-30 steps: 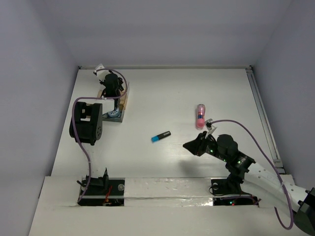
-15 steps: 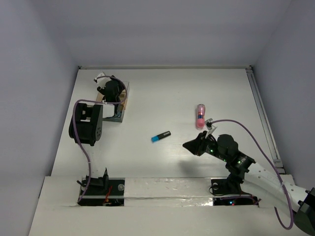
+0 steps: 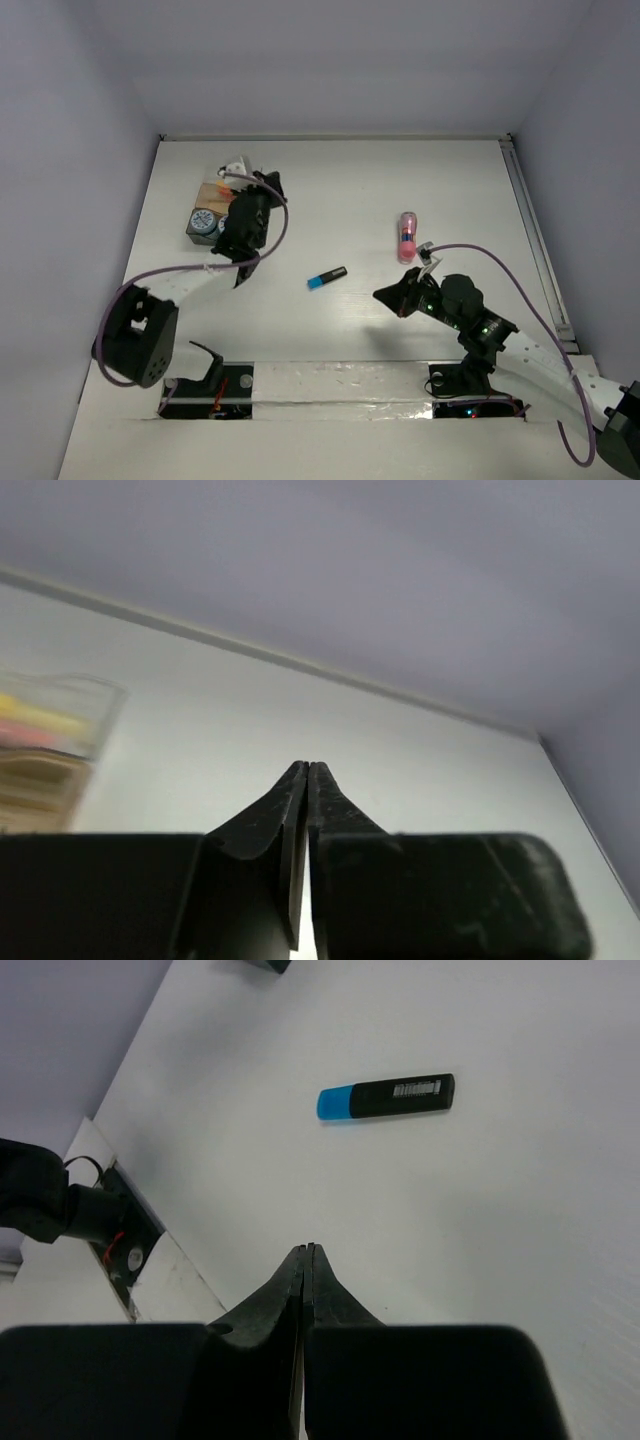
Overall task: Sort the stationery into containers
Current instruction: Pick up the stationery from the center of the board.
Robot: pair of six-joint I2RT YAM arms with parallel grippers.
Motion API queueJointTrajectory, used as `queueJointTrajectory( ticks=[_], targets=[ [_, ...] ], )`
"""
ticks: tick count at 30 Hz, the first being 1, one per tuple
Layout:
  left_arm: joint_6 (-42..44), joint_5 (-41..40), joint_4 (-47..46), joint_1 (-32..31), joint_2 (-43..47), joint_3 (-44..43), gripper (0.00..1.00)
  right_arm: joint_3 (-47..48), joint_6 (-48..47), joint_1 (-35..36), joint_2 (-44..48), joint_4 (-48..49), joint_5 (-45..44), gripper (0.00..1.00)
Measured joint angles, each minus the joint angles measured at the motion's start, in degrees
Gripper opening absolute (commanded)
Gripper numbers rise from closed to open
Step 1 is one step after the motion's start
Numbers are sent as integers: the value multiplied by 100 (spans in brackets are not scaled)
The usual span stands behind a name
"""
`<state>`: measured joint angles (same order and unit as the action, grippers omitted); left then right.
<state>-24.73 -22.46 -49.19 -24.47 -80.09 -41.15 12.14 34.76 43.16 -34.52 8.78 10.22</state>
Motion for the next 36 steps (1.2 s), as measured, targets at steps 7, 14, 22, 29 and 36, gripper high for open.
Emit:
queueJointTrajectory(
  ticks=[7,14,22,29,36],
  targets=[
    [588,1021,192,-1447,1001,1364,14,39,2,0,286,-404,-444,6],
    [1010,2208,1187,-1759,654,1513,68,278,55,0,820,-949,-1193,27],
    [1519,2815,2052,-2277,-813,789,65,310,96,0,721,-1303,-1510,31],
    [1768,2669,2245,-2391,-1340,372,50,302,131,0,984,-1478,-1661,32],
    [1895,1884,2485,-2645,-1744,-116,20,302,127,0,964,-1495,-1731,32]
  ],
)
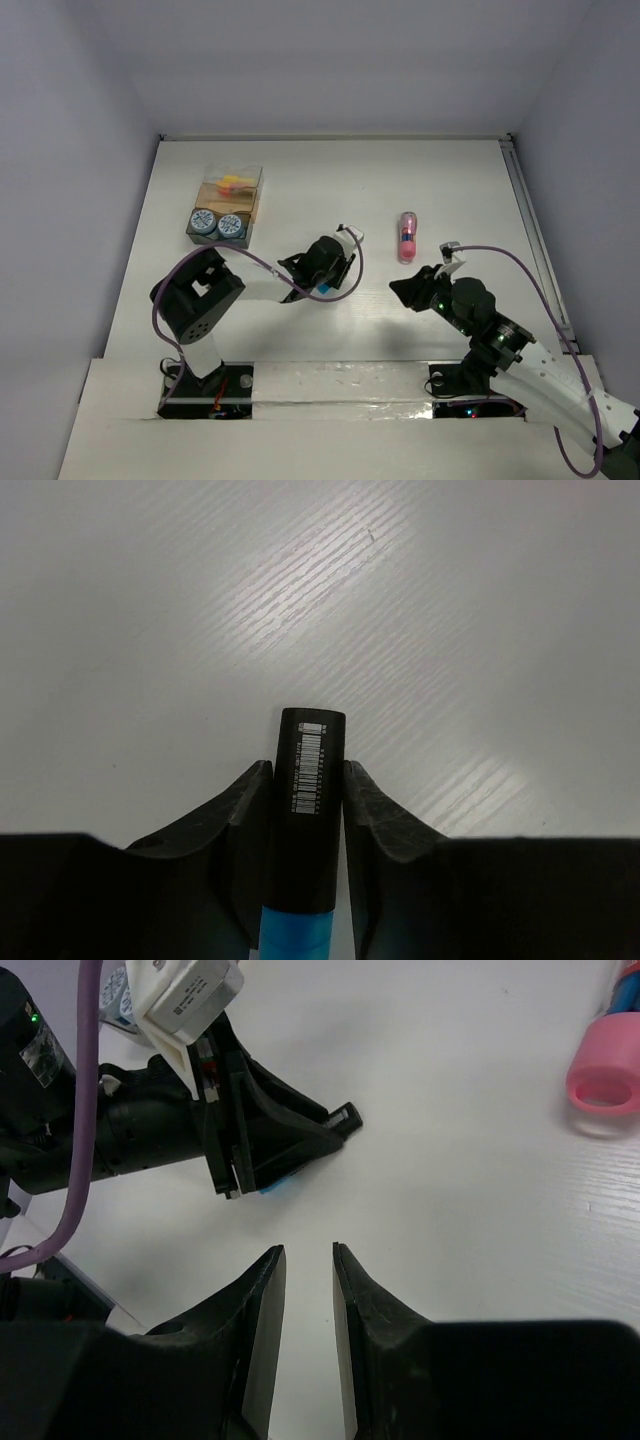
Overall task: Sort the stationery into containers
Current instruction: Pick up the stationery from the center of the board.
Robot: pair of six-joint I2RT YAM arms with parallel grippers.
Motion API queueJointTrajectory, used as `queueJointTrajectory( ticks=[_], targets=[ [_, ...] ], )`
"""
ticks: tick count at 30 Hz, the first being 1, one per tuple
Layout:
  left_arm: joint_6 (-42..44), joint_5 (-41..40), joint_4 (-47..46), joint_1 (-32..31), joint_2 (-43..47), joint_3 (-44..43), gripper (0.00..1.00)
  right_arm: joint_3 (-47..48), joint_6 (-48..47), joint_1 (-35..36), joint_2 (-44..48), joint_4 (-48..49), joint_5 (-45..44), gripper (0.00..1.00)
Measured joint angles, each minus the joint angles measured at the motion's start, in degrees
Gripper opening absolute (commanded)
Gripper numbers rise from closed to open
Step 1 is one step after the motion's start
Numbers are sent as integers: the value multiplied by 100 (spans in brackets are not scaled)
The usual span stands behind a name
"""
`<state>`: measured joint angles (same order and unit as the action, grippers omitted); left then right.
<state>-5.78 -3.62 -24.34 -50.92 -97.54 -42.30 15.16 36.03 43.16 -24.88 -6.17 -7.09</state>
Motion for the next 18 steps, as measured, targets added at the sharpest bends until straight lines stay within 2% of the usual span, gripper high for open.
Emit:
queueJointTrajectory(
  ticks=[4,5,8,9,12,18],
  targets=[
    [42,-363,87,-205,-212,-275,9,0,4,0,-22,-20,-70,32],
    [35,-483,140,-232,-234,-315,1,0,7,0,-24,-50,-103,32],
    [-28,-748,212,-271,-245,-361,0,0,37,0,-13,-138,-219,37],
    [-85,-837,229,-256,-236,-361,0,0,59,0,0,-160,-254,45],
    [-297,-1027,352,-26,-179,-369,0,0,133,0,74,-258,-354,54],
    [-949,-975,374,1106,208,-728,0,-2,133,0,-13,-245,-315,55]
  ],
)
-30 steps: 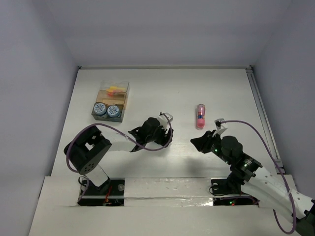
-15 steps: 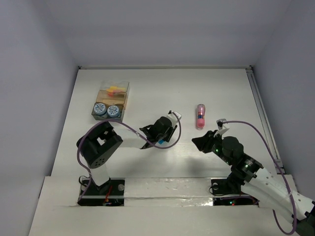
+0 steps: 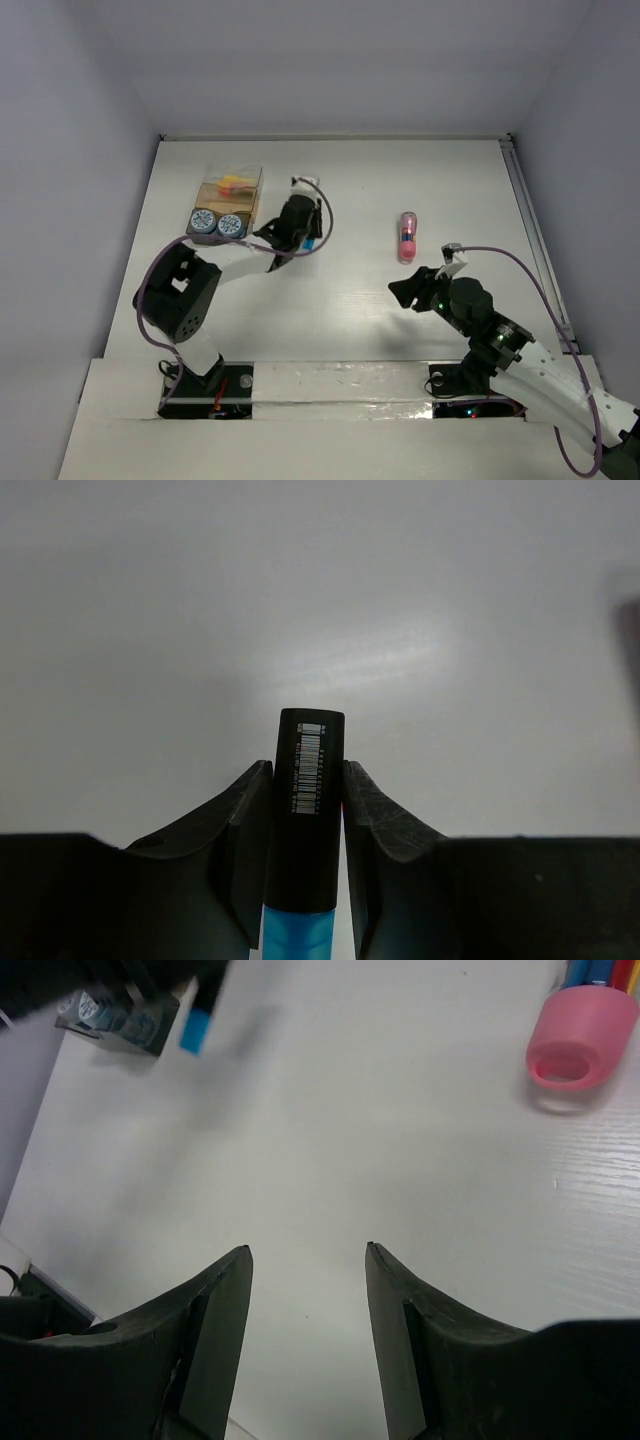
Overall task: Sort the stationery into containers
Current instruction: Pick up the stationery from the center of the board, then place the stationery in the storage box.
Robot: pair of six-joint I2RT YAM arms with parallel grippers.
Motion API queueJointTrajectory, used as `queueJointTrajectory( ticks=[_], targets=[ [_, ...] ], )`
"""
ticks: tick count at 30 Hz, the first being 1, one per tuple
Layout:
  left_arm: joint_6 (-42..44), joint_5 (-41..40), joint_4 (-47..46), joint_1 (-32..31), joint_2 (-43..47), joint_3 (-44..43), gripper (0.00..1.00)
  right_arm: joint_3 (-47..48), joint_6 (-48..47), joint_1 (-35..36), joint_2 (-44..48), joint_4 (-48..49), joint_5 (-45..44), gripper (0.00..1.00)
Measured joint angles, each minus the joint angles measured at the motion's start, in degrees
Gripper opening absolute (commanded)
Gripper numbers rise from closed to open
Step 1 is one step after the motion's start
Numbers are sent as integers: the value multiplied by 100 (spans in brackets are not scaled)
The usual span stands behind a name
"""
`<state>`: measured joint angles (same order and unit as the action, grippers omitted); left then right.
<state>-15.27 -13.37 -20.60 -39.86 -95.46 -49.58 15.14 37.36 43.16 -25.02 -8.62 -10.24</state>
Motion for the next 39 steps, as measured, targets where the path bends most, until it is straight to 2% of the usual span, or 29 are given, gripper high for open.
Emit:
queueJointTrajectory(
  ticks=[7,10,13,25,39],
  targets=[
    [-1126,518,-970,1853,247,-638,0,-33,-7,0,-37,-13,22,56],
    [-1510,516,-1108,2483,-7,-925,0,-94,-28,0,-11,61,81,56],
    [-1716,455,-1106,2835,-505,-1419,0,-214,-61,0,-116,225,269,55],
    [-1648,-315,-953,3034,-1915,-2527,0,-363,-308,0,-544,966,636,54],
    [-1484,-1016,-1244,3171,-2107,-2645,0,-417,-415,0,-553,1534,776,54]
  ],
)
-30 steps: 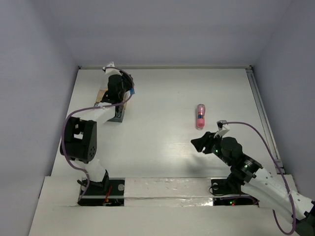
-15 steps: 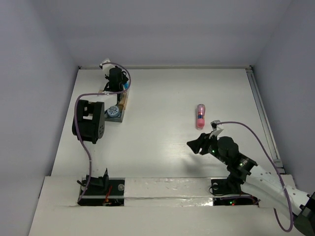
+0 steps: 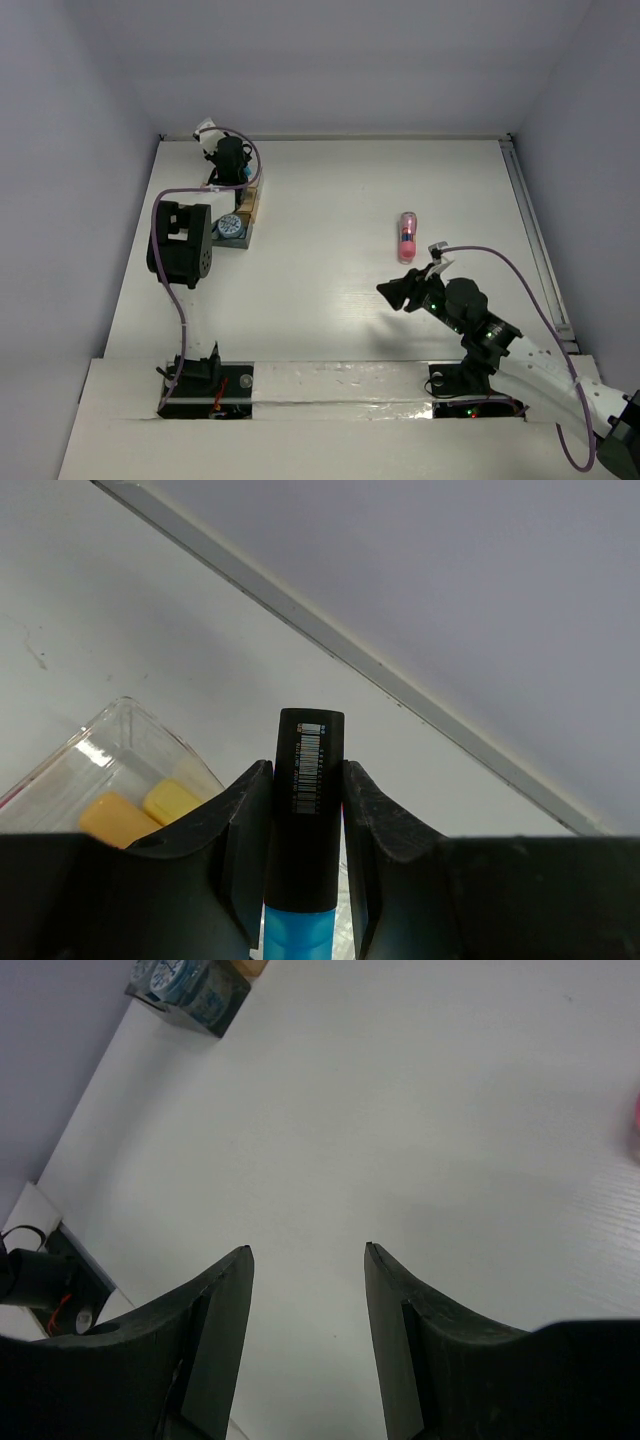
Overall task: Sort the stationery into containers
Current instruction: Place the stationery in the storage box.
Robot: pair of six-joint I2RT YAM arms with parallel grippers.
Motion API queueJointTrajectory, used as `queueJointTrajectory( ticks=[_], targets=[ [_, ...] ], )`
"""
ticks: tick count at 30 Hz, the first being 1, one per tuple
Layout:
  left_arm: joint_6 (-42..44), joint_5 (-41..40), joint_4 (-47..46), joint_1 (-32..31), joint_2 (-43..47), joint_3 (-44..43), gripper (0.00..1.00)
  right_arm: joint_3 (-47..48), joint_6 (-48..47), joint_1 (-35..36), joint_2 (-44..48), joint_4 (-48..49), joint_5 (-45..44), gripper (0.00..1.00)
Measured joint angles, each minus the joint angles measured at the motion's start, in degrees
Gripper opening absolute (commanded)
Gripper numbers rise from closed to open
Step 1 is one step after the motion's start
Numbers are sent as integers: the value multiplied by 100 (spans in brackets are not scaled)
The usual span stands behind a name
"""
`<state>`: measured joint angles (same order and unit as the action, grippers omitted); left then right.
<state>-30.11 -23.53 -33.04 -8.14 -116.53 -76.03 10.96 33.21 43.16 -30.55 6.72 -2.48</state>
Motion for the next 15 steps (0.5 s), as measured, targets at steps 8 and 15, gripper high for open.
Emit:
queueJointTrajectory(
  ticks=[8,15],
  targets=[
    [-81,-168,-444,-4,-79,267,1,-35,-24,0,-2,227,378,54],
    [-90,-280,-612,-15,-201,289,6,-35,-24,0,-28,457,621,54]
  ],
)
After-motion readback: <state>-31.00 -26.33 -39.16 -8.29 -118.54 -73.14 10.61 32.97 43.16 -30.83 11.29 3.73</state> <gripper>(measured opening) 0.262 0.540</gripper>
